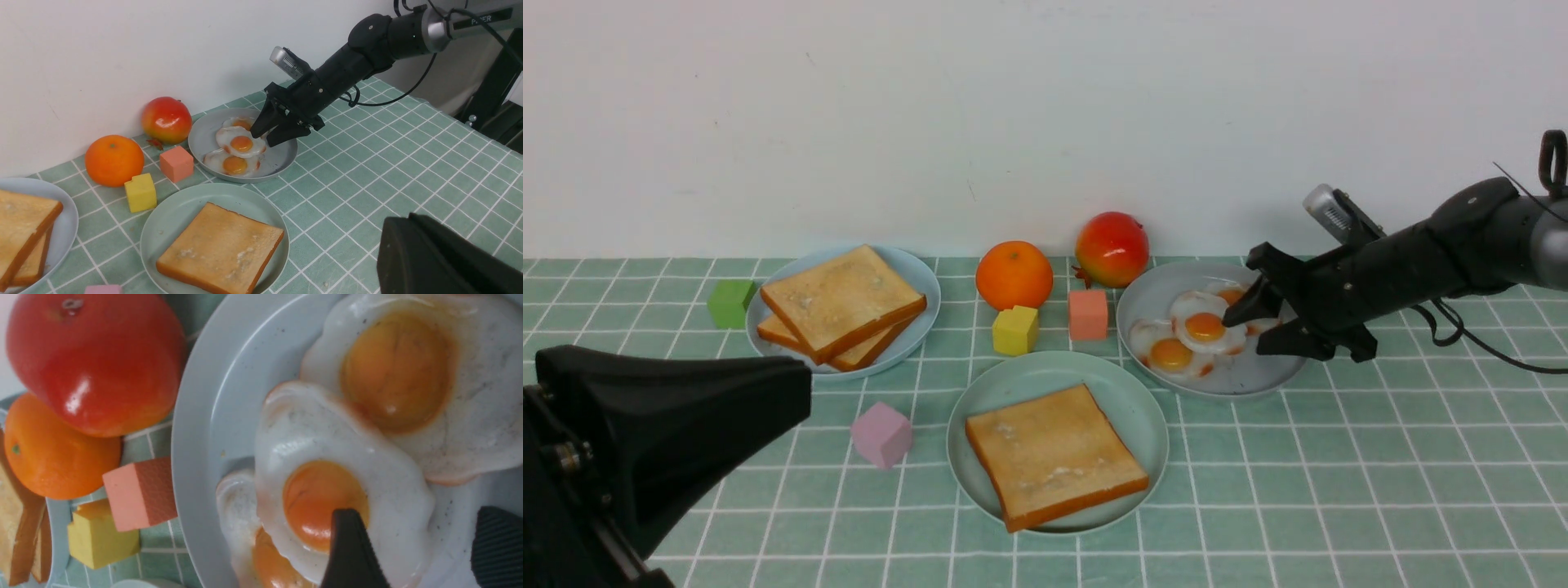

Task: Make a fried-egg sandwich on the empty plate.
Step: Use the right arm to grab a fried egg

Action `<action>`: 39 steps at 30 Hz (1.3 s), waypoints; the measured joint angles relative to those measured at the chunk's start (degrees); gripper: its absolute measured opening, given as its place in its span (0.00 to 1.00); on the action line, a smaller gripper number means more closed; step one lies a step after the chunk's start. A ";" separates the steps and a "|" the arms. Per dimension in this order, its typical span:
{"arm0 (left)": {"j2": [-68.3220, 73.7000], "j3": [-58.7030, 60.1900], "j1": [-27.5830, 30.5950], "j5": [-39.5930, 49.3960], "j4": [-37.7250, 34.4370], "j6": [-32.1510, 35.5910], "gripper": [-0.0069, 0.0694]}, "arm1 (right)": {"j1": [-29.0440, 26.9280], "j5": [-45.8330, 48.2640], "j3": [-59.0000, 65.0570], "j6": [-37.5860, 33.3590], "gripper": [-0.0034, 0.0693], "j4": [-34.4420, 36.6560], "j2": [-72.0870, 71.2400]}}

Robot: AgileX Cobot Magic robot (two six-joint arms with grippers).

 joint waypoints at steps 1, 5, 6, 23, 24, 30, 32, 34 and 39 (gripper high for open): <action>0.00 0.00 0.00 0.00 0.00 0.00 0.07 | 0.00 0.00 0.00 -0.80 0.61 0.11 0.00; 0.00 0.00 0.00 0.00 0.00 0.00 0.07 | 0.00 0.17 0.00 -1.21 0.60 0.06 -0.14; 0.00 0.00 0.00 0.00 0.00 -0.05 0.07 | 0.00 0.34 0.00 -1.35 0.59 -0.09 -0.34; 0.00 0.00 0.00 -1.31 0.00 -0.05 0.07 | 0.68 0.66 -0.81 0.66 0.57 -1.12 -0.08; 0.00 0.00 0.00 -1.31 0.00 -0.05 0.07 | 1.16 0.66 -0.81 0.73 0.57 -1.29 0.24; 0.00 0.00 0.00 -1.31 0.00 -0.05 0.07 | 1.68 0.42 -0.98 0.80 0.57 -1.29 0.46; 0.00 0.00 0.00 -1.31 0.00 -0.05 0.07 | 1.68 0.02 -0.98 0.80 0.55 -1.29 0.46; 0.00 0.00 0.00 -1.31 0.00 -0.05 0.08 | 1.68 -0.31 -0.98 0.80 0.52 -1.59 0.46; 0.00 0.00 0.00 -0.88 0.00 -0.05 0.08 | 1.68 -0.63 -0.98 0.80 0.38 -3.71 0.46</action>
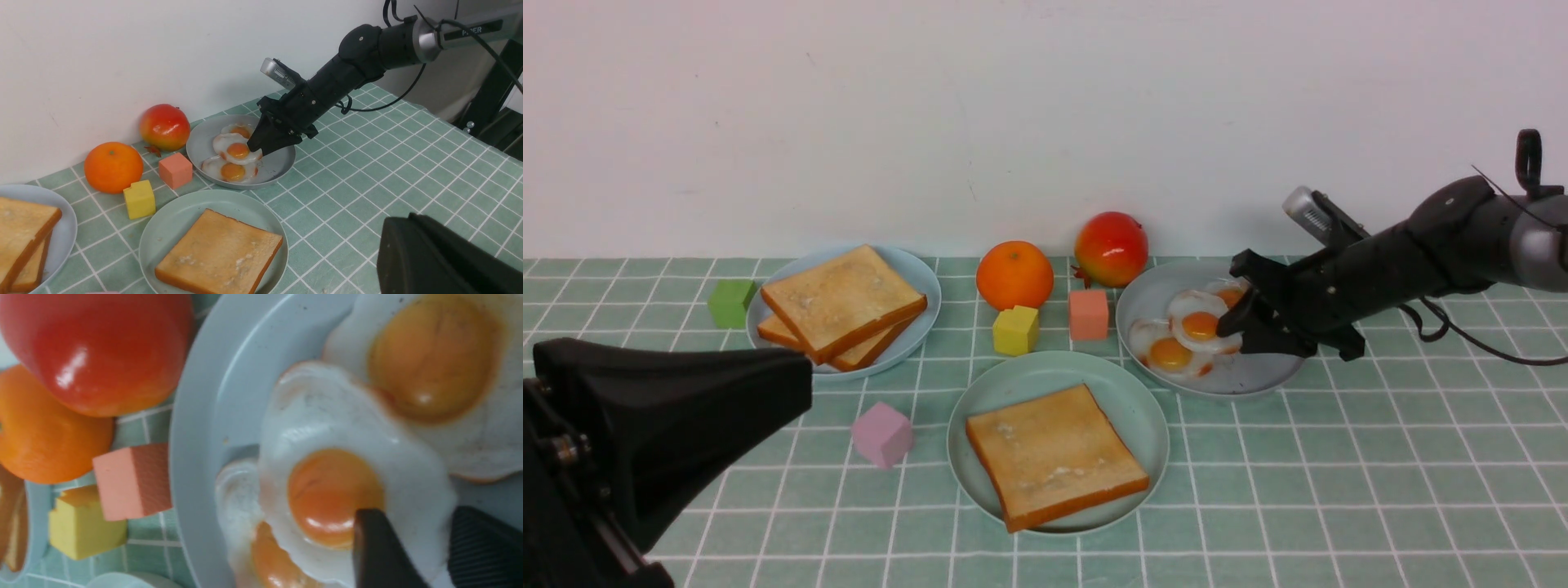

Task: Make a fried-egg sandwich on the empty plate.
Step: Use the right arm to grab a fried egg

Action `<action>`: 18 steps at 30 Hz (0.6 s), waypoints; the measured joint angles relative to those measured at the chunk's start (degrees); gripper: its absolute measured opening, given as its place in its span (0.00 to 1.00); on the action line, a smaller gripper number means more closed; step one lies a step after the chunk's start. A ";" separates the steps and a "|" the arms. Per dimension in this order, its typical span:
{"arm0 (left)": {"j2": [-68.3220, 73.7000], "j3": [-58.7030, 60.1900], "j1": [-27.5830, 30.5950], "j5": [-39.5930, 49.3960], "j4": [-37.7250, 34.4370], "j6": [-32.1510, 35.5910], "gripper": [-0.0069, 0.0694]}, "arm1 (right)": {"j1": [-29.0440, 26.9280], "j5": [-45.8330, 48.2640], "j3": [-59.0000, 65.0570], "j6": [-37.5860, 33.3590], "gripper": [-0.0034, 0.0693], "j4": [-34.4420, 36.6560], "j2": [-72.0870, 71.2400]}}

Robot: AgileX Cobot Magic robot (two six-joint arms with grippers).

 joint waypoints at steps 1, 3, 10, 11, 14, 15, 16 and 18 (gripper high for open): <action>0.00 0.00 0.00 0.00 0.00 0.00 0.08 | 0.00 0.00 0.00 0.00 0.37 0.00 0.00; 0.00 0.00 0.00 0.00 0.00 0.00 0.08 | 0.00 -0.21 0.00 0.00 0.29 -0.41 0.00; 0.00 0.00 0.00 0.00 0.00 0.00 0.08 | 0.00 -0.54 -0.17 0.02 0.20 0.08 0.00; 0.00 0.00 0.00 0.00 0.00 0.00 0.08 | 0.00 -0.54 -0.17 0.02 0.20 0.08 0.00; 0.00 0.00 0.00 0.32 0.00 0.00 0.08 | 0.00 -0.54 -0.17 0.02 0.20 0.26 0.00; 0.00 0.00 0.00 0.63 0.00 0.00 0.08 | 0.00 -0.48 -0.17 0.02 0.20 0.39 0.00; 0.00 0.00 0.00 0.68 0.00 0.00 0.08 | 0.00 -0.42 -0.17 0.02 0.19 0.38 0.00; 0.00 0.00 0.00 1.16 0.00 0.00 0.08 | 0.00 -0.20 -0.17 -0.19 0.19 0.45 -0.09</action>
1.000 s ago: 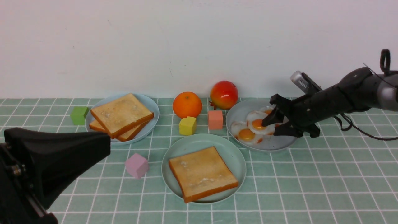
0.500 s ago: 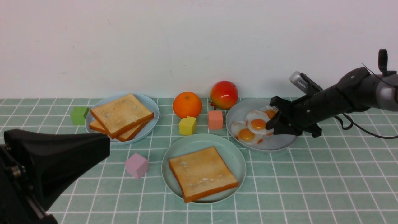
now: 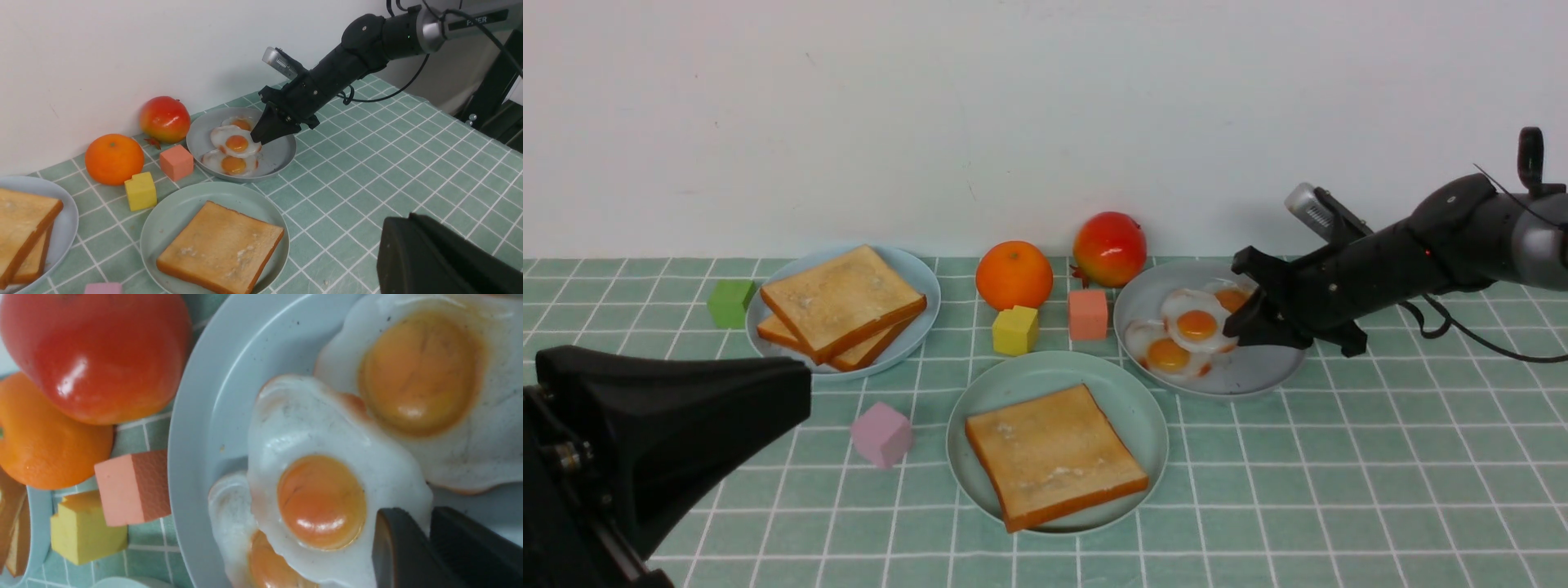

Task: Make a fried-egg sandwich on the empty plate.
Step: Use the right arm to grab a fried egg, then use the right arm to place the fried egg on the slice of bread in the middle

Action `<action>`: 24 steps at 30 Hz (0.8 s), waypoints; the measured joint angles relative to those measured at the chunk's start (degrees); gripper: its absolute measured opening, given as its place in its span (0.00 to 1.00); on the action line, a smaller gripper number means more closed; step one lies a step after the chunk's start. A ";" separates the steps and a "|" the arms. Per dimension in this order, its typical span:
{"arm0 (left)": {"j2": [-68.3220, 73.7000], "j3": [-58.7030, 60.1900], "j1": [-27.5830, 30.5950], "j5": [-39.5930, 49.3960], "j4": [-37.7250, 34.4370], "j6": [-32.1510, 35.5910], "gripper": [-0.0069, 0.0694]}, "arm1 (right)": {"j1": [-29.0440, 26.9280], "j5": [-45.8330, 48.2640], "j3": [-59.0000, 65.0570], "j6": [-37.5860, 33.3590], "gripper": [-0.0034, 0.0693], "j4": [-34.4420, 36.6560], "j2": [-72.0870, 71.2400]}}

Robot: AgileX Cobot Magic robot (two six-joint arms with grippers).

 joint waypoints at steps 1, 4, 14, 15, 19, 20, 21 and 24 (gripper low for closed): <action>0.00 0.00 0.00 0.14 0.00 0.00 0.08 | 0.00 0.33 0.00 -0.40 0.19 0.00 -0.12; 0.00 0.00 0.00 0.14 0.00 0.00 0.08 | 0.00 1.51 0.00 -2.85 0.17 -0.18 -1.28; 0.00 0.00 0.00 0.34 0.22 0.00 0.08 | -3.35 7.24 0.00 -6.86 0.12 -1.16 -7.72; 0.00 0.00 0.00 0.34 0.32 0.00 0.08 | -3.84 7.82 0.00 -7.16 0.12 -1.31 -8.11; 0.00 0.00 0.00 1.24 1.58 0.00 0.08 | -5.52 11.60 0.07 -8.64 0.12 -1.70 -11.20; 0.00 0.00 0.00 1.45 2.01 0.00 0.08 | -5.69 12.84 0.20 -9.00 0.12 -1.77 -11.95; 0.00 0.00 0.00 1.69 2.50 0.00 0.08 | -5.68 14.09 0.43 -9.13 0.12 -1.95 -12.68; 0.00 0.00 0.00 2.32 4.13 0.00 0.09 | -5.43 16.17 1.63 -9.67 0.12 -1.74 -15.12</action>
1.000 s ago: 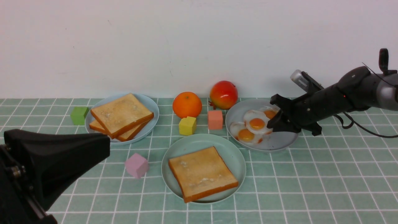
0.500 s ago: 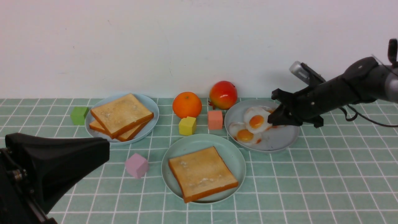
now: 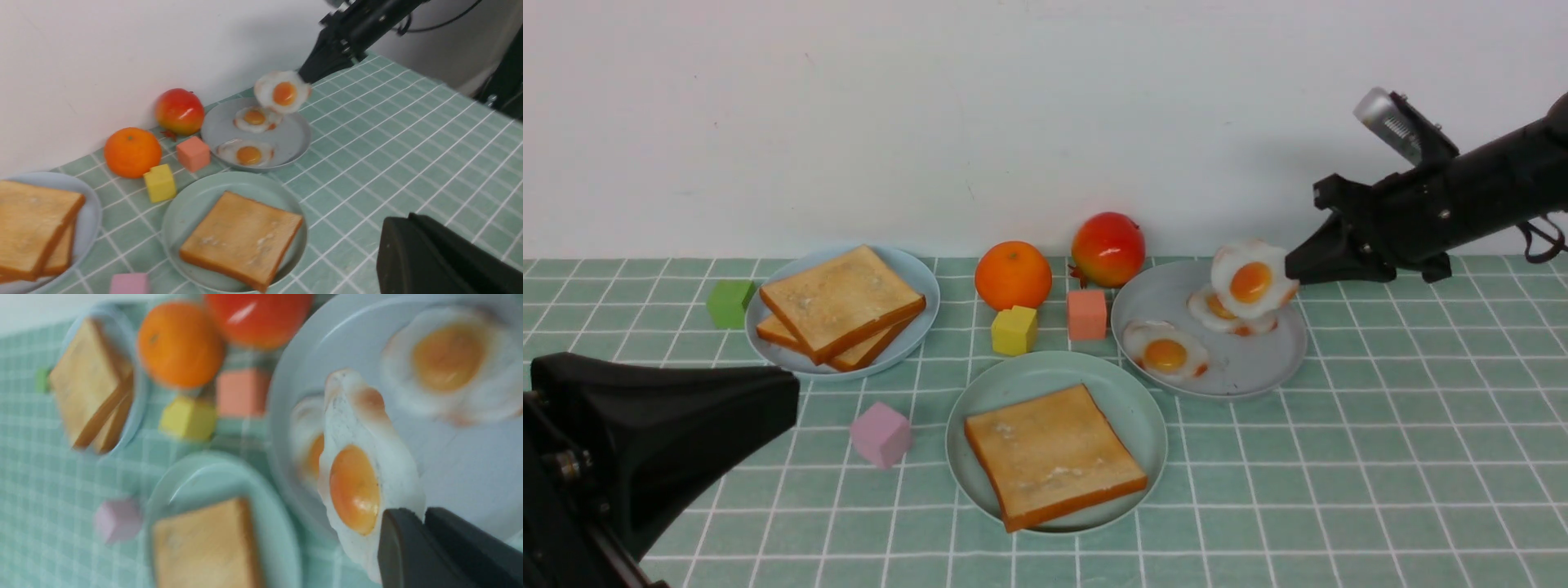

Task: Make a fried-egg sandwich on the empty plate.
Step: Use the right arm to place the fried egg on the slice of bread in the middle, then use the left arm to grab a slice of bread

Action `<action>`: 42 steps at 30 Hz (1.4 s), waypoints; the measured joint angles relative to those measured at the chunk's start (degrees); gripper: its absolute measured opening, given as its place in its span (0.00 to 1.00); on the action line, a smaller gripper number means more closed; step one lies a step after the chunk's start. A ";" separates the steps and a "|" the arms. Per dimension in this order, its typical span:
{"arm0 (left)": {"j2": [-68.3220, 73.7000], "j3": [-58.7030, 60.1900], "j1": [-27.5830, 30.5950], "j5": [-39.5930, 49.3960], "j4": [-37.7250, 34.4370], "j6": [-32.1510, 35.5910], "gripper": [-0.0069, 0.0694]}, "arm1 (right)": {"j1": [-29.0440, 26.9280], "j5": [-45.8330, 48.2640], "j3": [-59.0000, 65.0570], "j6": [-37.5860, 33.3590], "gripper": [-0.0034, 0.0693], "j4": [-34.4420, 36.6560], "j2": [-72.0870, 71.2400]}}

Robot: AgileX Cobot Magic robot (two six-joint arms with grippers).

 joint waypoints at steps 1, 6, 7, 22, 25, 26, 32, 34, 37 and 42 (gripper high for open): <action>0.00 0.00 0.00 0.54 0.79 0.00 0.09 | 0.44 0.39 0.99 -0.24 0.12 0.28 -1.22; 0.00 0.00 0.00 3.40 2.69 0.00 0.09 | 7.80 0.45 12.29 -3.61 0.12 5.01 -10.22; 0.00 0.00 0.00 3.40 2.74 0.00 0.09 | 9.87 0.33 13.94 -3.94 0.12 5.86 -10.94; 0.00 0.00 0.00 3.46 3.29 0.00 0.10 | 23.25 -10.90 17.19 -3.61 0.12 15.29 -1.29; 0.00 0.00 0.00 3.52 3.34 0.04 0.10 | 23.25 -10.80 17.19 -1.40 0.13 15.81 -0.09; 0.00 0.00 0.00 3.52 3.34 0.04 0.10 | 23.25 -10.80 17.19 -0.42 0.14 15.81 0.10; 0.00 0.00 0.00 3.64 3.34 0.04 0.11 | 23.01 -10.38 17.19 3.71 0.36 11.37 0.40; 0.00 0.00 0.00 3.73 3.34 0.04 0.11 | 22.50 -10.10 17.19 3.98 0.45 9.78 0.14; 0.00 0.00 0.00 4.56 3.34 0.04 0.11 | 21.19 -8.64 17.19 4.03 0.54 7.70 -1.31; 2.55 0.00 0.00 8.56 2.64 -1.50 0.11 | 17.05 0.46 16.52 4.43 0.44 -1.21 -12.10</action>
